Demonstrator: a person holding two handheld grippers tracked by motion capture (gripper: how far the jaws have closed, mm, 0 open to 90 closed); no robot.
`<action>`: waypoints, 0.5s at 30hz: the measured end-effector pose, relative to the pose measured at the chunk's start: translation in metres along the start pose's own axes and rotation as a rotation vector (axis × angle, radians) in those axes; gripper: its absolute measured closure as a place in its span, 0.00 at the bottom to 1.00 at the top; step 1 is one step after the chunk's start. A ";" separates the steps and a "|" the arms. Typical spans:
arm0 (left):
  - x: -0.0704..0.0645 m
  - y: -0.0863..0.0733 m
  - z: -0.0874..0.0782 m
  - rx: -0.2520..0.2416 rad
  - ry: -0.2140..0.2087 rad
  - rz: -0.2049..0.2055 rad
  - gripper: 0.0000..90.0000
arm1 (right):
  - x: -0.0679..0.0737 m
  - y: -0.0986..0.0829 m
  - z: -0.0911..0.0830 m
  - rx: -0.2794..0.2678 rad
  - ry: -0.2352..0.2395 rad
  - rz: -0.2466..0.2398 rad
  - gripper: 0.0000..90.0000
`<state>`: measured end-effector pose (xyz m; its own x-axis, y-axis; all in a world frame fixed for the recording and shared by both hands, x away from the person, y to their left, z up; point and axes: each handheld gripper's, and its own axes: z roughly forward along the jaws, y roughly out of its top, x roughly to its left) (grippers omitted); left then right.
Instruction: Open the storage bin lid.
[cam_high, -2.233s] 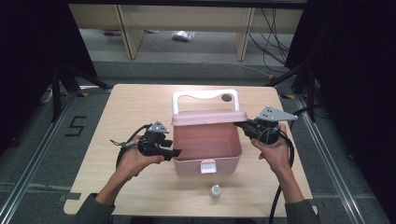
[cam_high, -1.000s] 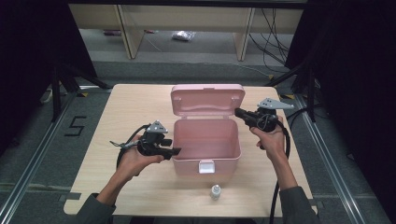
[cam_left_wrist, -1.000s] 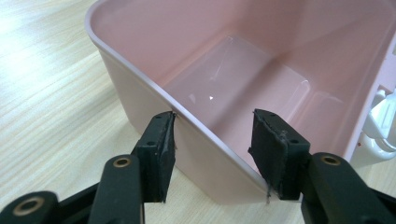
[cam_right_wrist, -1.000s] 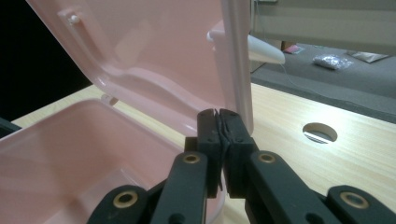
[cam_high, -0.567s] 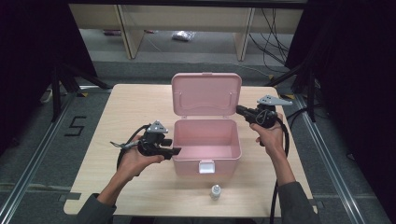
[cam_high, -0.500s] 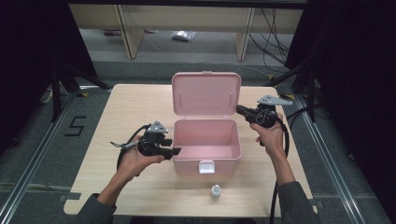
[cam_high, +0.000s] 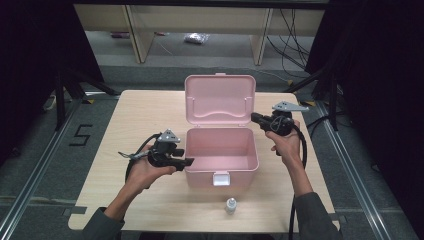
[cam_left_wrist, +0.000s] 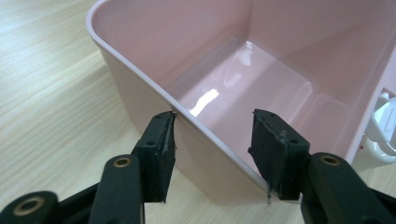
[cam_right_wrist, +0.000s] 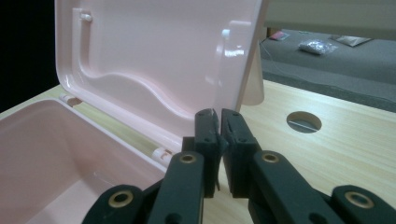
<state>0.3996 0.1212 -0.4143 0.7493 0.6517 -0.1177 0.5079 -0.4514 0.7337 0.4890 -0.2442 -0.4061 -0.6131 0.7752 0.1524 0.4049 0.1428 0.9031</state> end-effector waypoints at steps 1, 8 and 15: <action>0.000 0.000 0.000 0.000 0.000 0.000 0.55 | 0.000 0.000 0.000 -0.001 0.000 0.001 0.95; 0.001 0.000 0.001 -0.008 -0.002 -0.017 0.55 | 0.007 0.000 -0.008 -0.022 0.005 -0.029 0.92; 0.000 0.000 0.000 0.000 0.004 -0.012 0.54 | 0.024 0.004 -0.027 0.016 -0.029 -0.085 0.89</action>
<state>0.4001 0.1210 -0.4143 0.7413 0.6596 -0.1239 0.5170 -0.4434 0.7322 0.4578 -0.2420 -0.3885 -0.6262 0.7771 0.0634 0.3629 0.2186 0.9058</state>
